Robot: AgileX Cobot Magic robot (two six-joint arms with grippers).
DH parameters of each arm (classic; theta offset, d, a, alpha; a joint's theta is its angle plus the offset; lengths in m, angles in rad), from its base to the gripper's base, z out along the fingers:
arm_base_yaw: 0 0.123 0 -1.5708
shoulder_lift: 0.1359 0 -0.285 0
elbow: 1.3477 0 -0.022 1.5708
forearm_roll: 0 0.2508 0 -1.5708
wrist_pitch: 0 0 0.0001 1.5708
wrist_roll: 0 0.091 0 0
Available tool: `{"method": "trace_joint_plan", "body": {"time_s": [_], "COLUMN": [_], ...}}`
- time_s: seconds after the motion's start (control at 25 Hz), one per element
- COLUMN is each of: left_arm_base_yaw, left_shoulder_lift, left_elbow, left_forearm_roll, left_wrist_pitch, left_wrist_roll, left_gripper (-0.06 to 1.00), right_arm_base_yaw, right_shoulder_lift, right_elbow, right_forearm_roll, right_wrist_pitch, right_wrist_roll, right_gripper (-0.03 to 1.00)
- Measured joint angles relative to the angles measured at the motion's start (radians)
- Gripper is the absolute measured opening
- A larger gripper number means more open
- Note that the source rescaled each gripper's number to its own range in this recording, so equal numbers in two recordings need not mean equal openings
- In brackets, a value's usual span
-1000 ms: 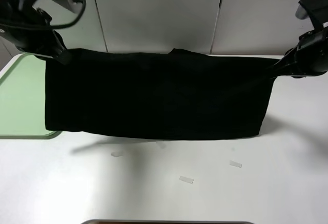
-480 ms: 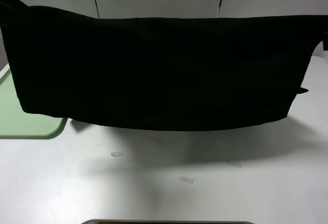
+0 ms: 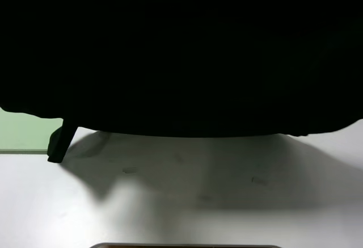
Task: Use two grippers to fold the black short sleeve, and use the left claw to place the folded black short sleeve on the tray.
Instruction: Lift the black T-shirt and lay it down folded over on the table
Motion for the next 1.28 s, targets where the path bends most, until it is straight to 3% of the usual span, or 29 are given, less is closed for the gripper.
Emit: {"method": "trace_joint_plan", "body": {"time_s": [0.24,0.36,0.64,1.0,1.28], "left_arm_base_yaw": [0.000,0.000,-0.001,-0.002,-0.002], "left_shoulder_lift": [-0.018,-0.014,0.198,0.576,0.732], "left_elbow": [-0.131,-0.156,-0.111,-0.091,-0.091], "left_forearm_roll": [-0.080,-0.059,0.140,0.372,0.491], "left_wrist_pitch": [0.031,0.017,-0.001,-0.167,-0.294], "left_wrist_roll": [0.003,0.003,-0.026,-0.104,-0.119], "left_gripper": [0.00,0.00,0.00,0.00,0.00], "right_arm_base_yaw": [0.000,0.000,0.001,0.003,0.008], "right_shoulder_lift": [-0.001,0.014,0.303,0.734,0.938], "right_elbow": [-0.202,-0.218,-0.208,-0.207,-0.207], "right_forearm_roll": [-0.003,-0.020,-0.129,-0.255,-0.320], "right_wrist_pitch": [0.079,0.082,0.068,-0.088,-0.232], "right_wrist_roll": [0.000,-0.001,0.020,0.104,0.123], "right_gripper": [0.00,0.00,0.00,0.00,0.00]}}
